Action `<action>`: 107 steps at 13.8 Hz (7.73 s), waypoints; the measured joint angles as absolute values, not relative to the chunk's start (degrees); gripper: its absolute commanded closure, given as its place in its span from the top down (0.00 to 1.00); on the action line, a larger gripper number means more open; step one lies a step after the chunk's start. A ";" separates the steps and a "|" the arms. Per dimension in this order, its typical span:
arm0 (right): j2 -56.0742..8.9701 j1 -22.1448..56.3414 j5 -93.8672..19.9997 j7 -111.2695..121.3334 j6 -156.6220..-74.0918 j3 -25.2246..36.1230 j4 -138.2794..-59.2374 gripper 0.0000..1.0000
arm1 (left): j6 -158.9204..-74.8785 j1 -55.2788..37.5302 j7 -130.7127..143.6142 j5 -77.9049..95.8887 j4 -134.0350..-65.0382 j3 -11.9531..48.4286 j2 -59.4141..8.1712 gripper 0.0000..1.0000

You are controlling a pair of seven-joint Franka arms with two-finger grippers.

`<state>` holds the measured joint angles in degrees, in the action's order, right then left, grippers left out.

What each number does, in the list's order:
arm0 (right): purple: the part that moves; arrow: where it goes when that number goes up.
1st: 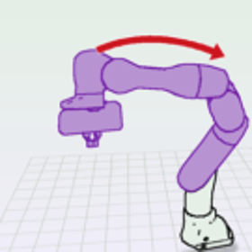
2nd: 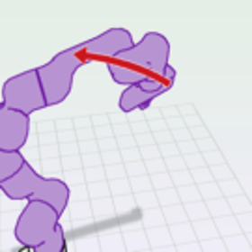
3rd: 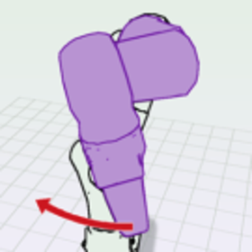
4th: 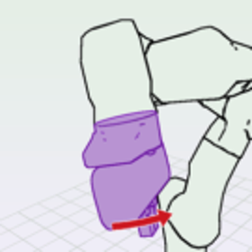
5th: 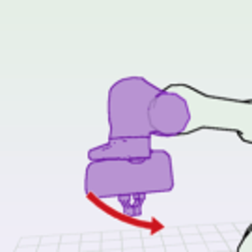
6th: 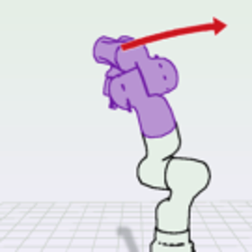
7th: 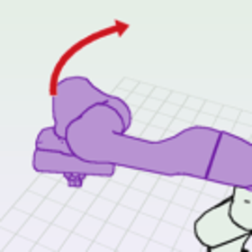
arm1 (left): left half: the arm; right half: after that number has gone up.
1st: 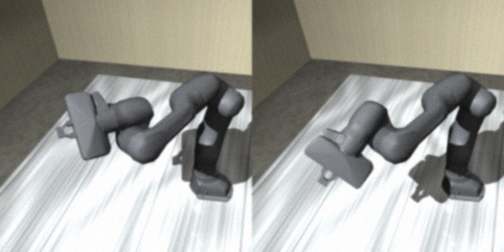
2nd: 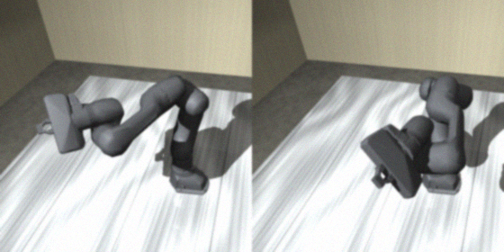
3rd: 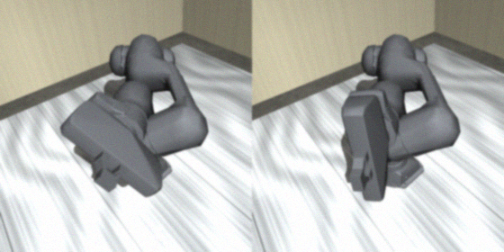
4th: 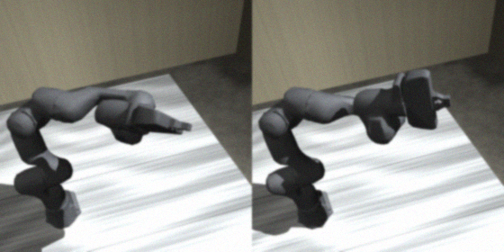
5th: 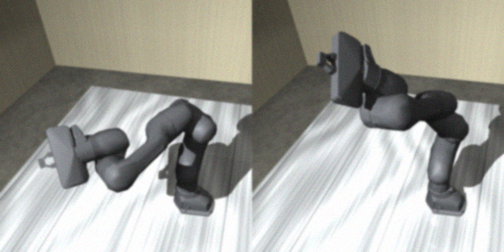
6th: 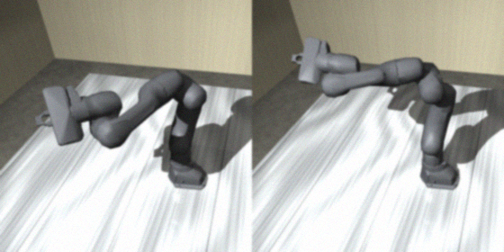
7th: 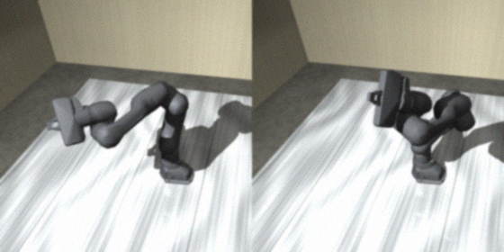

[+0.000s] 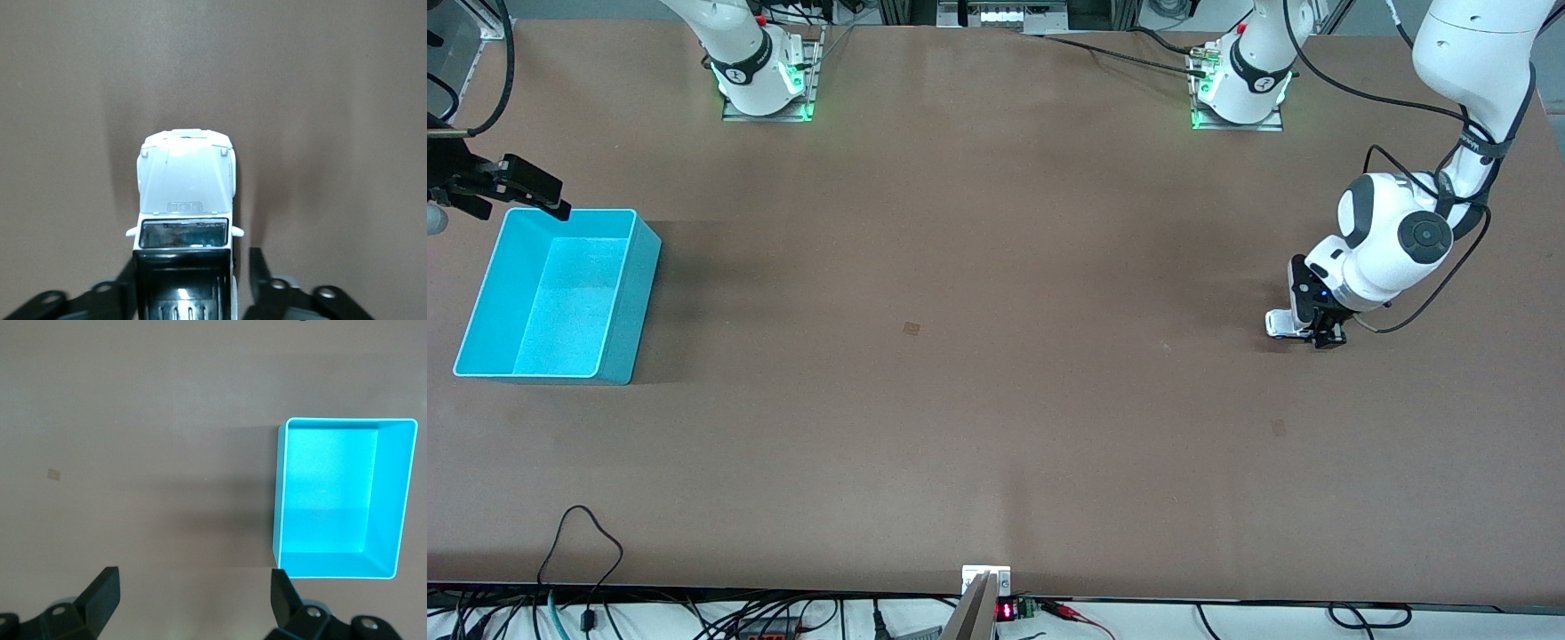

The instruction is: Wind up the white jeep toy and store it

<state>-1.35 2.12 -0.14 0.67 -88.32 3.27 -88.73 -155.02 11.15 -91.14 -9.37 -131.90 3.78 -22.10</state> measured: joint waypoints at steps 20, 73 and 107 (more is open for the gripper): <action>-1.52 2.13 -0.14 0.66 -88.32 3.26 -88.73 1.00 | -155.13 24.37 -104.74 -9.40 -128.07 3.41 -24.57 0.17; -1.88 2.25 -0.14 0.61 -88.31 3.24 -88.73 1.00 | -95.83 2.74 1.56 -1.29 -91.70 4.36 -5.31 1.00; -7.91 15.89 4.77 49.17 -137.64 2.84 -133.19 1.00 | -95.25 -0.92 -3.00 -2.19 -98.68 1.39 1.89 1.00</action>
<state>-7.91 15.89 4.77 49.17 -137.64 2.84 -133.19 -95.25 -0.92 -3.00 -2.19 -98.68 1.39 1.89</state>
